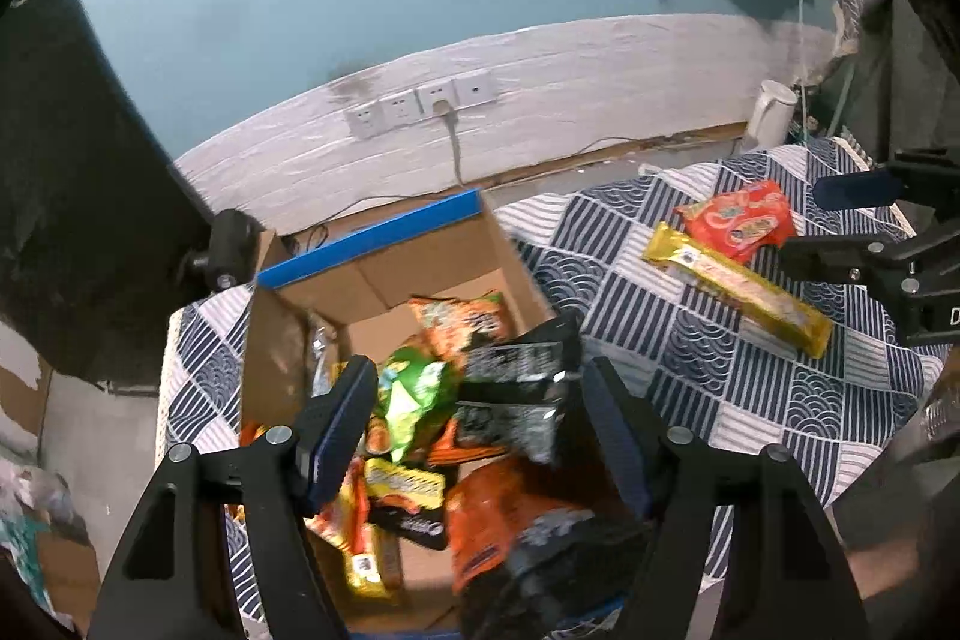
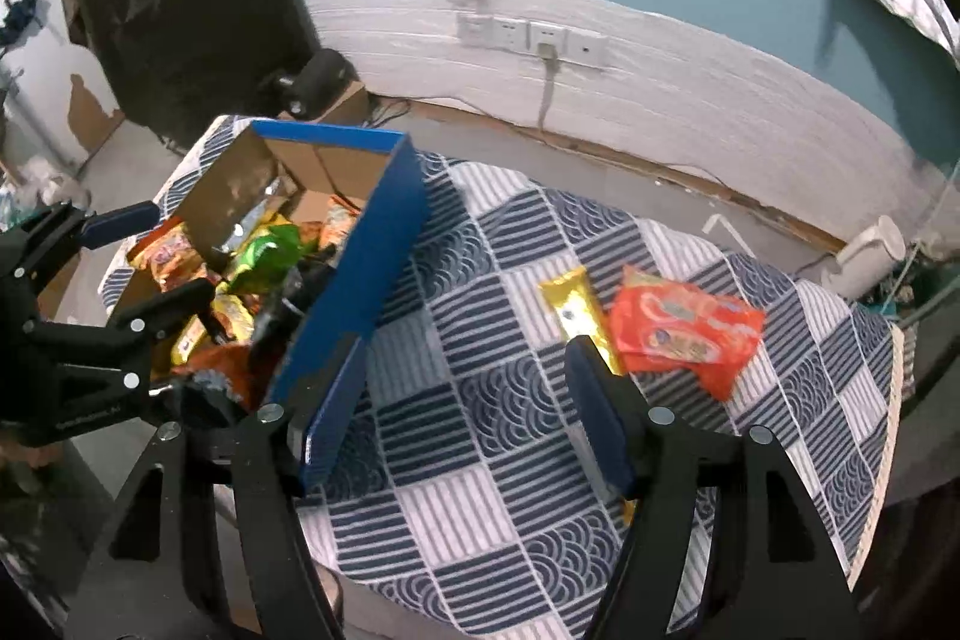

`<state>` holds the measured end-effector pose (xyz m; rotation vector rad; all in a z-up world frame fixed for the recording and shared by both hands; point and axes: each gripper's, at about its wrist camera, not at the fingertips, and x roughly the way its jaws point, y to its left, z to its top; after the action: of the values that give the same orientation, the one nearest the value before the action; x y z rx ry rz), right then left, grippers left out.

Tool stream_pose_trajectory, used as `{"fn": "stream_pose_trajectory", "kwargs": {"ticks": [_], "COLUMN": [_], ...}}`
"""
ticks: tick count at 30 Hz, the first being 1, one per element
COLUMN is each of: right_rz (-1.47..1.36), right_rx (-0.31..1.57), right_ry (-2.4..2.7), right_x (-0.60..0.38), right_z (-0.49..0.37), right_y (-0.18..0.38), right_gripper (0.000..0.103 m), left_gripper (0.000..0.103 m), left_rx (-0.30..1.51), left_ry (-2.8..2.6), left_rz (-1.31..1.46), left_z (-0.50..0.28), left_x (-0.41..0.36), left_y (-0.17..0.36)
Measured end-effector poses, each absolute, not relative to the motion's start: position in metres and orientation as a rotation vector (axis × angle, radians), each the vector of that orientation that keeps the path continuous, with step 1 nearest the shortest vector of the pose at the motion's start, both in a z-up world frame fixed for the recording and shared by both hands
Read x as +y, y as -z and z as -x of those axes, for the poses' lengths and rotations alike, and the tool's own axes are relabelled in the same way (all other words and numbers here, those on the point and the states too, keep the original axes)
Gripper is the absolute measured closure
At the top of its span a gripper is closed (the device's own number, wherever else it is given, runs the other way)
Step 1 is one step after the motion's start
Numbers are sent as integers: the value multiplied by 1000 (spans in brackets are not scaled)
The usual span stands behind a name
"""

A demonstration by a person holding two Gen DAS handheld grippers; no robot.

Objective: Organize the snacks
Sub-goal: 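Move both tools toward the red-orange biscuit pack and yellow bar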

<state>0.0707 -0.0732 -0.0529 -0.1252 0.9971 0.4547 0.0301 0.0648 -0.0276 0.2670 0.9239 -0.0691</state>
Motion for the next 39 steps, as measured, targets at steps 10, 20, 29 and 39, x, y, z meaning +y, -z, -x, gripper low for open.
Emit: {"fn": "stream_pose_trajectory", "kwargs": {"ticks": [10, 20, 29, 39], "right_rz": [105, 152, 172, 127], "right_rx": [998, 1064, 1121, 1192], "right_ry": [-385, -348, -279, -228], "right_x": [-130, -187, -223, -245], "right_z": [-67, -91, -145, -211], "right_y": [56, 71, 92, 137], "right_gripper": [32, 32, 32, 32], "left_gripper": [31, 30, 26, 26], "left_rx": [966, 1019, 1078, 1157], "left_ry": [131, 152, 129, 87], "left_rz": [-279, -262, -226, -210], "left_z": [-50, -78, -116, -168], "left_x": [15, -19, -35, -49], "left_y": [35, 44, 68, 105]}}
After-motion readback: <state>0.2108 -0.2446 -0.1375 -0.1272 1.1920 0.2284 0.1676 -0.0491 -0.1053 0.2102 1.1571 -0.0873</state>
